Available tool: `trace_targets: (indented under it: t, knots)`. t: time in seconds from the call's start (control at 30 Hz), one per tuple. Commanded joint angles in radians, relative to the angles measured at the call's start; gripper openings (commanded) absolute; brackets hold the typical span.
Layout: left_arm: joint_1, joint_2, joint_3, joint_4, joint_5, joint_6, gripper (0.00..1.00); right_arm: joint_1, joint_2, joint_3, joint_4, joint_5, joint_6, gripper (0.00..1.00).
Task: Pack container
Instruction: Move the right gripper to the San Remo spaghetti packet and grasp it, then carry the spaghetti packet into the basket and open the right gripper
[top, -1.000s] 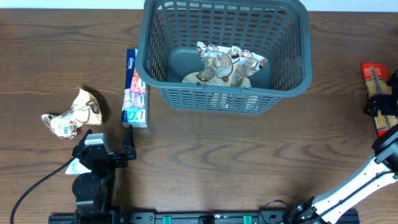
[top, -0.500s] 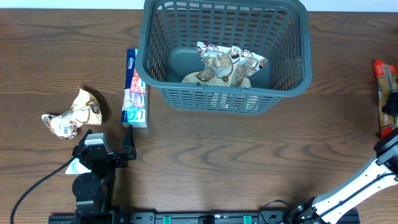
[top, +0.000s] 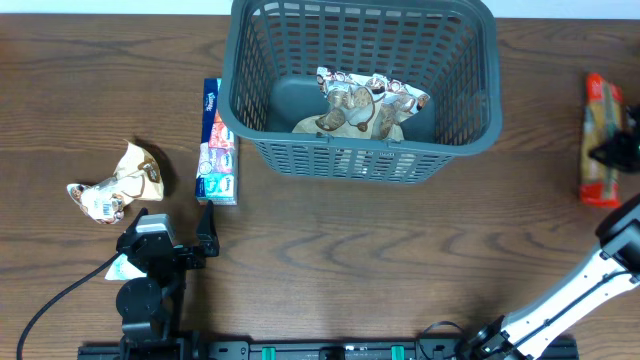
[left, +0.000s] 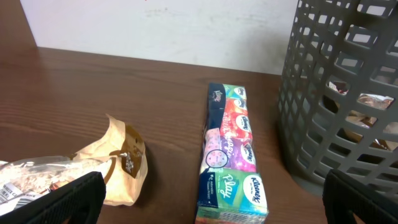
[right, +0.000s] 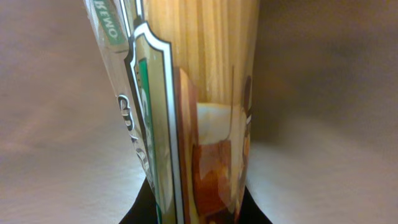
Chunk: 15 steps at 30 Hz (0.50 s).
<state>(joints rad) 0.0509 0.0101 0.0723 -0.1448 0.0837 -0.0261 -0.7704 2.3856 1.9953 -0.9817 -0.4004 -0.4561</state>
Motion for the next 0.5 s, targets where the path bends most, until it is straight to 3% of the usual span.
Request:
trace_targets:
  t: [0.0, 0.3, 0.47]
  knots:
    - [0.005, -0.007, -0.029, -0.005, 0.014, -0.002, 0.99, 0.081, -0.010, 0.124, -0.003, -0.376, 0.062, 0.01]
    - [0.005, -0.007, -0.029, -0.005, 0.014, -0.002, 0.99, 0.238, -0.158, 0.476, -0.006, -0.442, 0.225, 0.01]
    - [0.005, -0.007, -0.029, -0.005, 0.014, -0.002, 0.99, 0.319, -0.264, 0.569, -0.006, -0.475, 0.302, 0.01]
